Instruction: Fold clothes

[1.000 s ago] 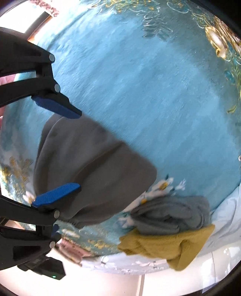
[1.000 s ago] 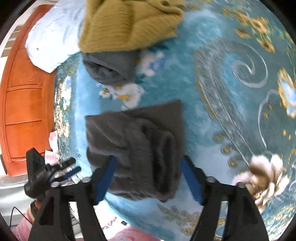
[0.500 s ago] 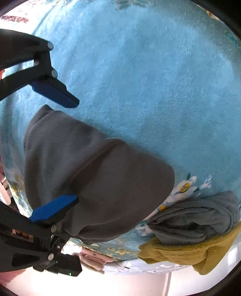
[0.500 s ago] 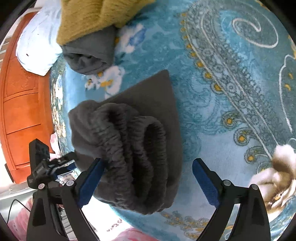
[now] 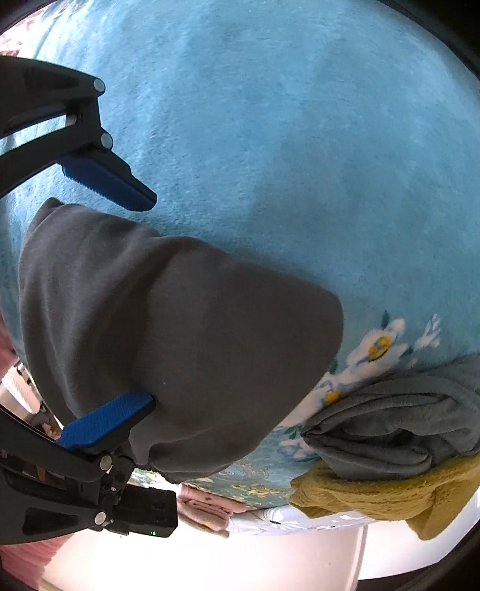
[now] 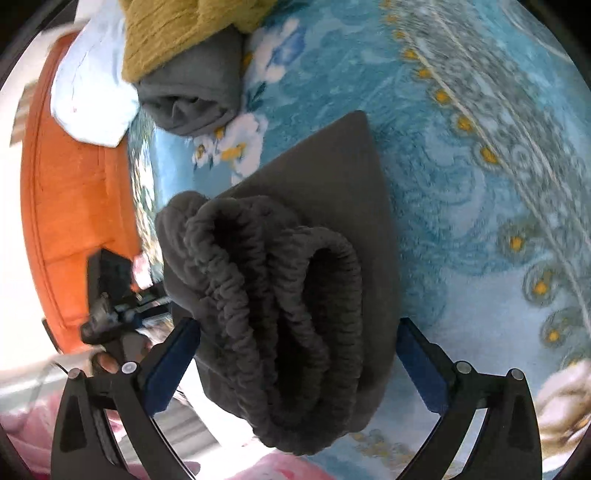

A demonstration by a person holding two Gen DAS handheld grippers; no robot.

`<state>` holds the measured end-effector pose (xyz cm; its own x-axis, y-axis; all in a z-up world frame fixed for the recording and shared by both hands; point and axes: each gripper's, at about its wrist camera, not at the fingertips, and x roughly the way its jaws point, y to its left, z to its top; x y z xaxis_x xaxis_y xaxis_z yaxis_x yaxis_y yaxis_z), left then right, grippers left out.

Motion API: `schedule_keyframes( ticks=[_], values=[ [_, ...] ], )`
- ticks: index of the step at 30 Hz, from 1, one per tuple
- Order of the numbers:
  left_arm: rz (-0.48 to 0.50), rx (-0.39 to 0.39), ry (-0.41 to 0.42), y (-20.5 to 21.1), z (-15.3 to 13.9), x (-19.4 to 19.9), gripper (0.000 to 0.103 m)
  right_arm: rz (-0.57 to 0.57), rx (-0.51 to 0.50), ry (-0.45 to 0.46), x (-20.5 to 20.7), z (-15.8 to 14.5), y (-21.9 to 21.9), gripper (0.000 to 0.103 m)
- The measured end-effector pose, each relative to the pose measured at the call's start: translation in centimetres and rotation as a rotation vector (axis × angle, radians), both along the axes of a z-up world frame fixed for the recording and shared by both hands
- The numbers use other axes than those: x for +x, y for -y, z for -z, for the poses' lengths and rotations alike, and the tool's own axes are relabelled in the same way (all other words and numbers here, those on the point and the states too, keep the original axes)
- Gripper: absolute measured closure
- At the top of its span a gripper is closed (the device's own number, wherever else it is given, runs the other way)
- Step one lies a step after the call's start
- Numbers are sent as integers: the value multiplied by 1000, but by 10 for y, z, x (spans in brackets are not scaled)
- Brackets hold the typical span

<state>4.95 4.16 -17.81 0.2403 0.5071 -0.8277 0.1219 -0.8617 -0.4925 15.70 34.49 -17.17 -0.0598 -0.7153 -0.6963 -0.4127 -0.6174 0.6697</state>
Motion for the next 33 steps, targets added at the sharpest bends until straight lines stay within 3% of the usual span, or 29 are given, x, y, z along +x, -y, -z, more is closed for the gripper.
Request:
schedule_keyframes(
  ticks=[8, 10, 19, 24, 30, 33],
  values=[
    [15, -28, -14, -12, -2, -14, 6, -21, -18, 8, -6, 8, -1, 0],
    [12, -30, -13, -15, -3, -15, 11, -20, -26, 12, -6, 8, -2, 1],
    [57, -63, -64, -35, -22, -17, 49, -30, -28, 25, -13, -8, -1, 27],
    [74, -66, -99, -45, -40, -14, 62, -28, -27, -14, -13, -31, -2, 37],
    [57, -22, -181, -56, -83, 10, 63, -29, -13, -104, -5, -83, -15, 37],
    [53, -7, -230, -37, -114, 7, 63, -42, 2, -154, 3, -114, -24, 37]
  ],
)
